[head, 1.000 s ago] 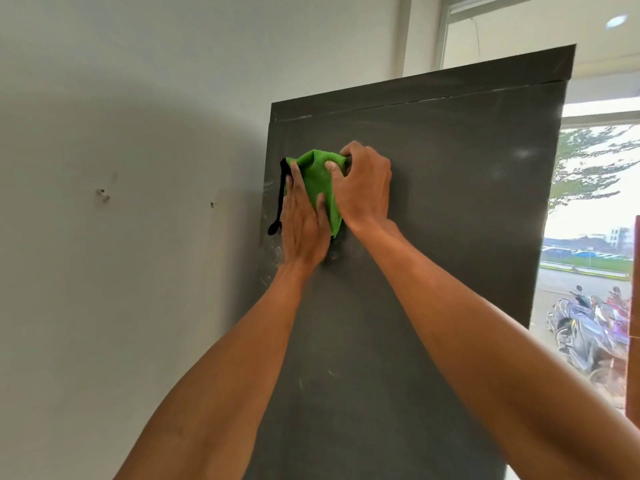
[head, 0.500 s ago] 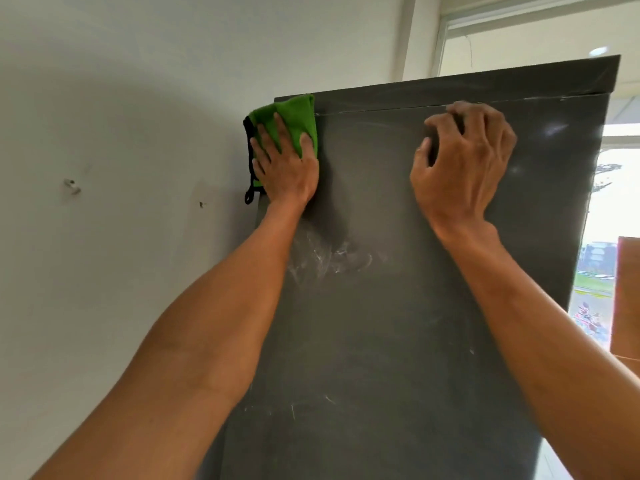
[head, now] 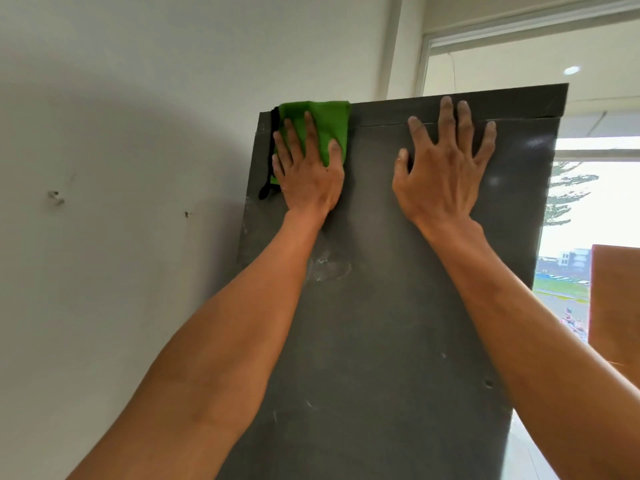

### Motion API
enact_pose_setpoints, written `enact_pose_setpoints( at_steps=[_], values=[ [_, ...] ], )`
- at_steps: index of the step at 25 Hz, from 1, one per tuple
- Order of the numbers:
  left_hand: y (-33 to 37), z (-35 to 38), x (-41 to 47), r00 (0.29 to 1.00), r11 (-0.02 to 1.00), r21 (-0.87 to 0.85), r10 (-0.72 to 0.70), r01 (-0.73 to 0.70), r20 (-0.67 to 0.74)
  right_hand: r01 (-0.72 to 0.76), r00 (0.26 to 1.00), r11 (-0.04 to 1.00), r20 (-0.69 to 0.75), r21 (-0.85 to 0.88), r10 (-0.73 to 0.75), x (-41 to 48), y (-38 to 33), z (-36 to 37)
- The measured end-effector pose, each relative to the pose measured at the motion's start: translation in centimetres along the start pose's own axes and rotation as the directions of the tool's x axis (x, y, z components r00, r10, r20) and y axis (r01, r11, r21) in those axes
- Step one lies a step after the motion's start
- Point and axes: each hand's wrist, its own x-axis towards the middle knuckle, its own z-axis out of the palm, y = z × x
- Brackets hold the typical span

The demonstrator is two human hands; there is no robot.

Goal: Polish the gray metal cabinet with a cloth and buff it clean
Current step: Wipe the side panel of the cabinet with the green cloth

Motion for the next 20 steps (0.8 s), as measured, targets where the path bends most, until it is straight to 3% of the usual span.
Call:
enact_pose_setpoints(
  at_steps=[2,4,6,9,11,14,15,18,20],
  values=[
    [2.3,0.5,-2.8,0.964,0.964,0.034,0.265,-0.264,-0.022,-0.022,1.0,1.0,-0.017,0.019,0.022,0.3,2.0,-1.0],
    [2.4,0.9,-3.8,0.873,0.87,0.086,0.488,-0.486,-0.001,-0.034,0.999,0.998,0.003,0.044,0.034,0.3,3.3,-2.0],
    [2.5,0.6,-2.3,0.902,0.9,0.066,0.432,-0.43,-0.009,-0.02,1.0,0.999,0.009,0.026,0.019,0.1,3.9,-2.5],
    [4.7,0.7,-2.0,0.997,0.997,0.006,0.082,-0.082,-0.008,0.026,1.0,0.999,0.015,0.022,-0.026,-0.4,4.7,-2.8],
    [6.8,1.3,-4.4,0.988,0.989,0.019,0.149,-0.148,-0.027,0.024,1.0,0.999,0.013,0.042,-0.025,-0.6,5.4,-3.1],
    [7.5,1.6,-7.3,0.874,0.872,0.074,0.485,-0.484,0.007,0.011,1.0,0.997,-0.024,0.077,-0.009,-0.8,6.4,-3.6],
    [7.5,1.4,-6.8,0.859,0.856,0.074,0.511,-0.512,0.035,0.004,0.999,0.995,-0.037,0.097,0.0,-0.9,6.5,-3.7],
    [9.6,1.0,-5.7,0.938,0.935,0.071,0.344,-0.347,0.051,-0.043,0.997,0.988,-0.058,0.149,0.052,-1.1,7.2,-4.1],
    [10.7,1.8,-7.4,0.929,0.927,0.056,0.371,-0.371,0.013,-0.067,0.994,0.975,-0.074,0.21,0.084,-1.4,7.9,-4.1]
  ],
)
